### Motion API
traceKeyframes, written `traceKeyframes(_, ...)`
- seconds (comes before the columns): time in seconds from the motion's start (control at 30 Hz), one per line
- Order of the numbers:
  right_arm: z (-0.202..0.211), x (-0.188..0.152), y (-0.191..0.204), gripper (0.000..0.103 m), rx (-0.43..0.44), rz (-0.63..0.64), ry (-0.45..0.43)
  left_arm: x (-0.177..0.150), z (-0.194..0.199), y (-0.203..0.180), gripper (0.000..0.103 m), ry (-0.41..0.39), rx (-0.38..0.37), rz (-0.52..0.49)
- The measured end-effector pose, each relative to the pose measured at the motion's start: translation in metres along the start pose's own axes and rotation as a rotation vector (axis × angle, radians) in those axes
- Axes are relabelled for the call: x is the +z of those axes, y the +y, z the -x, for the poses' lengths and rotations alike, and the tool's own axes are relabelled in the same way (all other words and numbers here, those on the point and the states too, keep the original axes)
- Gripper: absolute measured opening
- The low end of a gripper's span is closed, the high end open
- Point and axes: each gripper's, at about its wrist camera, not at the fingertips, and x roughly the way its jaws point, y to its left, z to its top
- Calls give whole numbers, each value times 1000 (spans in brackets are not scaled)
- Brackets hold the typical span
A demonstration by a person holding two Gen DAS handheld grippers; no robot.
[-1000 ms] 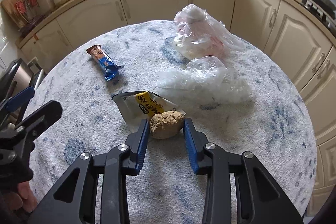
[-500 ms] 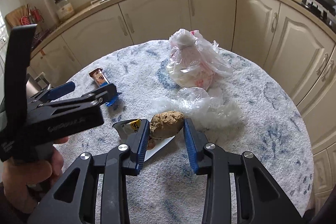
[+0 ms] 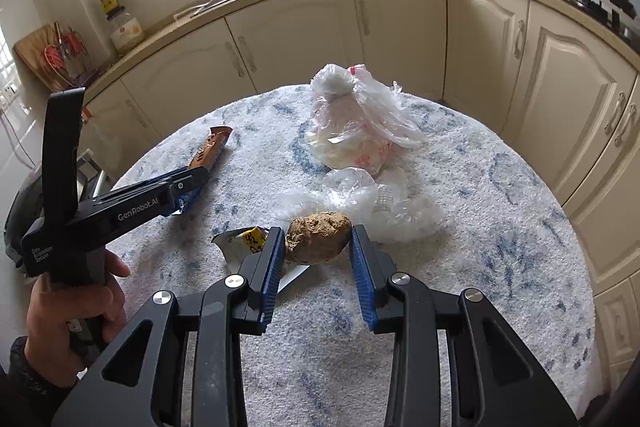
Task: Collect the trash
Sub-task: 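Grasp the brown lump with the right tool while the left tool grasps the brown snack bar, then carry the brown lump and snack bar toward the blue bin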
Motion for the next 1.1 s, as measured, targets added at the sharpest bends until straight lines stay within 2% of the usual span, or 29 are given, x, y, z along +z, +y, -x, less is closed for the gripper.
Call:
traceKeyframes(0.17, 23, -9, -2, 33, -12, -18, -19, -15, 23, -8, 15, -32, -9, -50)
traceKeyframes(0.33, 64, -15, 4, 33, -37, -9, -72, -19, 49, -27, 15, -100, -21, -97)
traceKeyframes(0.53, 127, -26, 8, 33, -81, -11, -165, -34, 101, -52, 15, -208, -79, -135)
traceKeyframes(0.67, 170, -38, 1, 33, -105, -34, -227, -57, 137, -72, 15, -254, -136, -194)
traceKeyframes(0.87, 227, -71, -33, 33, -160, -107, -293, -96, 177, -114, 15, -280, -234, -305)
traceKeyframes(1.1, 286, -124, -111, 33, -302, -260, -337, -115, 170, -203, 15, -251, -381, -443)
